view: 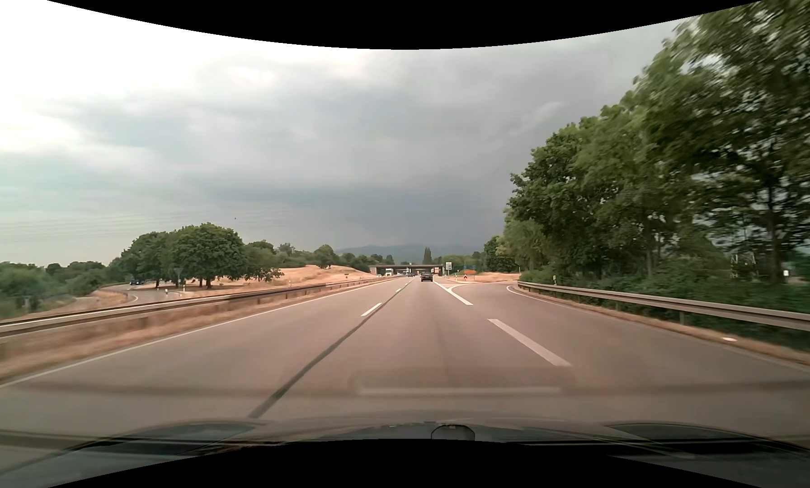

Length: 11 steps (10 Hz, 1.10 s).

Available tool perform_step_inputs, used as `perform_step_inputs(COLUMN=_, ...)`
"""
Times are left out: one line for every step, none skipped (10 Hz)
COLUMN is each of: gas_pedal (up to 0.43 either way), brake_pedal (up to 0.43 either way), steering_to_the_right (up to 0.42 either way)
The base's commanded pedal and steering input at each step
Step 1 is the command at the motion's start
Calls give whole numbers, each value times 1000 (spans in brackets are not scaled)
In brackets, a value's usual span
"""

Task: Follow the waypoints while adhering to traffic rules and regulations

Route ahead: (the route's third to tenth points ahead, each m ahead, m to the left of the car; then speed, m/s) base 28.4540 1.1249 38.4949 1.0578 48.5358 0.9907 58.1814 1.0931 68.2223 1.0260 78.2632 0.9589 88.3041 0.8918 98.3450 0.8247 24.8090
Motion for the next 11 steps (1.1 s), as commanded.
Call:
perform_step_inputs(gas_pedal=169, brake_pedal=0, steering_to_the_right=-1)
perform_step_inputs(gas_pedal=169, brake_pedal=0, steering_to_the_right=-1)
perform_step_inputs(gas_pedal=169, brake_pedal=0, steering_to_the_right=-1)
perform_step_inputs(gas_pedal=169, brake_pedal=0, steering_to_the_right=-1)
perform_step_inputs(gas_pedal=157, brake_pedal=0, steering_to_the_right=-1)
perform_step_inputs(gas_pedal=157, brake_pedal=0, steering_to_the_right=-1)
perform_step_inputs(gas_pedal=157, brake_pedal=0, steering_to_the_right=-1)
perform_step_inputs(gas_pedal=157, brake_pedal=0, steering_to_the_right=-1)
perform_step_inputs(gas_pedal=157, brake_pedal=0, steering_to_the_right=-1)
perform_step_inputs(gas_pedal=157, brake_pedal=0, steering_to_the_right=-1)
perform_step_inputs(gas_pedal=157, brake_pedal=0, steering_to_the_right=-1)
